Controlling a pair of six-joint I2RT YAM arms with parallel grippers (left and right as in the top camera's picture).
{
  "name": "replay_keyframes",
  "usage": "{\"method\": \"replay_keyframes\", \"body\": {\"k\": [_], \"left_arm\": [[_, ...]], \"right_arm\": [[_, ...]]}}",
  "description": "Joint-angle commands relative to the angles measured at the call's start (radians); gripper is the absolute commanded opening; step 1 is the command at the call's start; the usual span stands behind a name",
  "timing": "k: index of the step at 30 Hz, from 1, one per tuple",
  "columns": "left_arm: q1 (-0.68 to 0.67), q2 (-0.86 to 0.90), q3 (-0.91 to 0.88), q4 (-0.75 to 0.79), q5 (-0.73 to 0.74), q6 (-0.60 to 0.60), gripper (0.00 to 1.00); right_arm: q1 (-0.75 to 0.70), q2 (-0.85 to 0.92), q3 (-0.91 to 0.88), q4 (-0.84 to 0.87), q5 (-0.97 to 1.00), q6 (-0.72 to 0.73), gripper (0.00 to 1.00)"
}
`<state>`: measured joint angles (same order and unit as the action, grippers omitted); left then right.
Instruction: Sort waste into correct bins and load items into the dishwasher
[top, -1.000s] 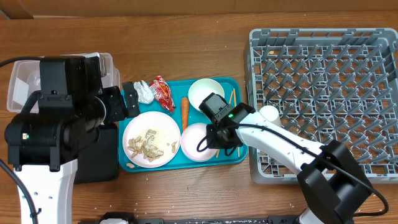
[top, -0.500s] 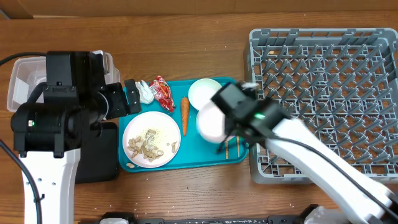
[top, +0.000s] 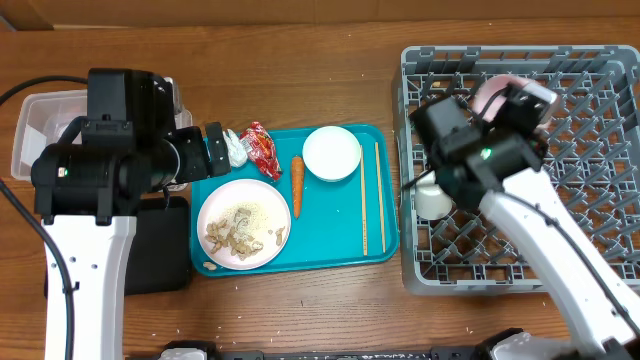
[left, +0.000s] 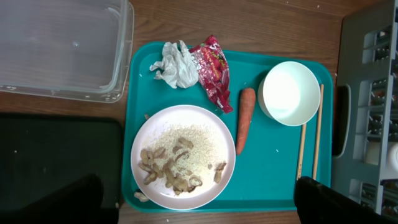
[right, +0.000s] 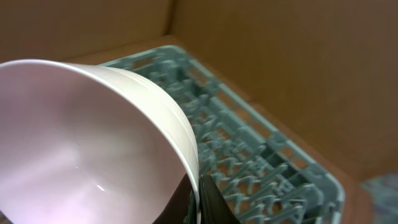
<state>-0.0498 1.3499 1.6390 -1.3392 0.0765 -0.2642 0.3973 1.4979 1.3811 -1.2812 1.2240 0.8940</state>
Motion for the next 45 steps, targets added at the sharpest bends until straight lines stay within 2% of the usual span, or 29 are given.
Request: {"method": "replay_keyframes", "body": {"k": [1, 6, 12, 18, 24, 28, 29, 30, 31, 32, 35, 40, 45], "left_arm": [[0.005, 0.023, 0.01, 0.002, -0.009, -0.017, 1.0], [0.005, 0.042, 0.01, 0.002, -0.009, -0.017, 1.0], [0.005, 0.053, 0.01, 0.002, -0.009, -0.017, 1.0], [0.005, 0.055, 0.01, 0.002, -0.009, -0.017, 1.0], [0.004, 0.056, 0.01, 0.002, -0.009, -0.017, 1.0], [0.005, 0.056, 0.01, 0.002, -0.009, -0.017, 1.0], [0.005, 0.056, 0.01, 0.002, -0.009, -0.017, 1.0], [0.004, 0.056, 0.01, 0.002, -0.009, -0.017, 1.0], [0.005, 0.056, 0.01, 0.002, -0.009, -0.017, 1.0], [0.005, 0.056, 0.01, 0.002, -0.009, -0.017, 1.0], [0.005, 0.056, 0.01, 0.002, -0.009, -0.017, 1.0], [0.005, 0.056, 0.01, 0.002, -0.009, -0.017, 1.0], [0.004, 0.056, 0.01, 0.002, -0.009, -0.017, 1.0]], "right_arm": [[-0.093, 0.062, 0.004, 0.034, 0.104, -0.006, 0.04], [-0.171, 0.175, 0.004, 0.198, 0.057, -0.212, 0.04], [-0.176, 0.302, 0.004, 0.371, 0.095, -0.383, 0.04], [-0.176, 0.415, 0.004, 0.422, 0.101, -0.481, 0.04], [-0.129, 0.47, 0.004, 0.385, 0.113, -0.483, 0.04], [-0.056, 0.47, 0.004, 0.348, 0.121, -0.483, 0.23], [-0.039, 0.47, 0.004, 0.325, 0.119, -0.483, 0.34], [-0.02, 0.47, 0.005, 0.301, 0.119, -0.483, 0.57], [-0.003, 0.465, 0.007, 0.277, 0.117, -0.48, 0.75], [0.013, 0.46, 0.012, 0.249, 0.116, -0.467, 0.8], [0.059, 0.42, 0.059, 0.154, 0.036, -0.397, 0.84], [0.117, 0.341, 0.207, 0.077, -0.228, -0.386, 0.84], [0.168, 0.31, 0.356, 0.088, -0.666, -0.424, 0.79]]}}
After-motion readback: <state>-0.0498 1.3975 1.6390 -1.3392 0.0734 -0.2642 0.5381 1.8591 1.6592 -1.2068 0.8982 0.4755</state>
